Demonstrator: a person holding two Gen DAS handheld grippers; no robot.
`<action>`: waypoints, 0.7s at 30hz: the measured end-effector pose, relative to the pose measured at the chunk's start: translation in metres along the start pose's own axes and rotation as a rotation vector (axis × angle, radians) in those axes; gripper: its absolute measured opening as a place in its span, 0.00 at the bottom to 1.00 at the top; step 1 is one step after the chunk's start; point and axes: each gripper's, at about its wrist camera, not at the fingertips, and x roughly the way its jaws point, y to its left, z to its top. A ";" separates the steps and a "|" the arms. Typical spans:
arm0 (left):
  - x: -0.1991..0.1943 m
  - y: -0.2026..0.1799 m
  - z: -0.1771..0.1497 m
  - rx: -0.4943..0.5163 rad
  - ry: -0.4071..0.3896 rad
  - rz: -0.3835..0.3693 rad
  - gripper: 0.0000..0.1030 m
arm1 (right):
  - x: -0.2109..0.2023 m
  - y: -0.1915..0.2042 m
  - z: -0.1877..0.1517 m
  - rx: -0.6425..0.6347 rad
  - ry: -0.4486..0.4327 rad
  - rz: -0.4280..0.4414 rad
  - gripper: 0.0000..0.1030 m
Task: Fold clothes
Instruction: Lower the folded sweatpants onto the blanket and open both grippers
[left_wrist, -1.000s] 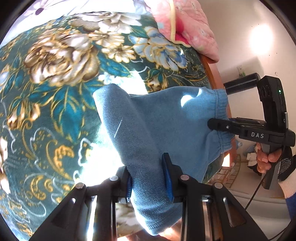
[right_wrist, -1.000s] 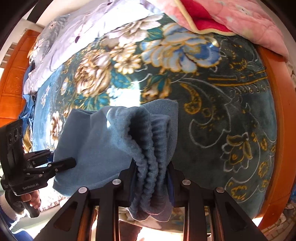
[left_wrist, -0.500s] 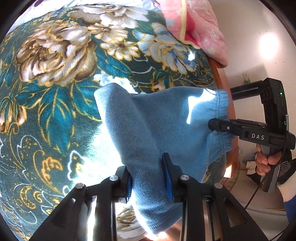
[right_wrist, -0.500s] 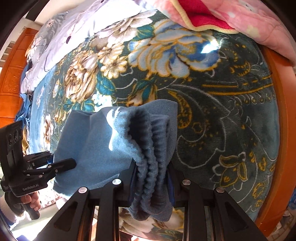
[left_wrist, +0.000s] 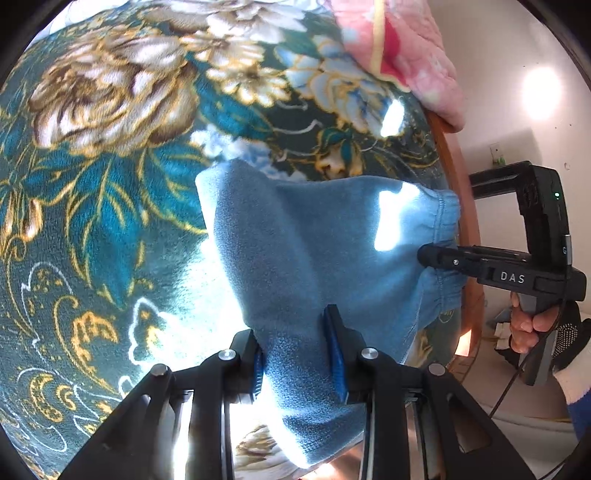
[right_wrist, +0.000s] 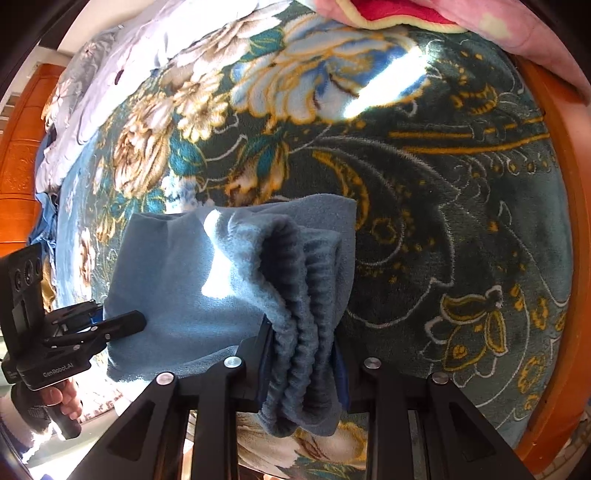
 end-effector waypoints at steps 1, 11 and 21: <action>-0.002 -0.003 0.001 0.009 -0.008 -0.005 0.30 | -0.002 0.000 0.000 -0.006 -0.004 -0.002 0.28; 0.012 -0.010 0.008 0.029 0.006 0.002 0.30 | -0.008 -0.013 0.005 0.009 -0.011 -0.012 0.28; 0.013 0.002 0.000 -0.020 0.001 0.007 0.35 | 0.007 -0.018 -0.001 0.051 -0.031 -0.013 0.36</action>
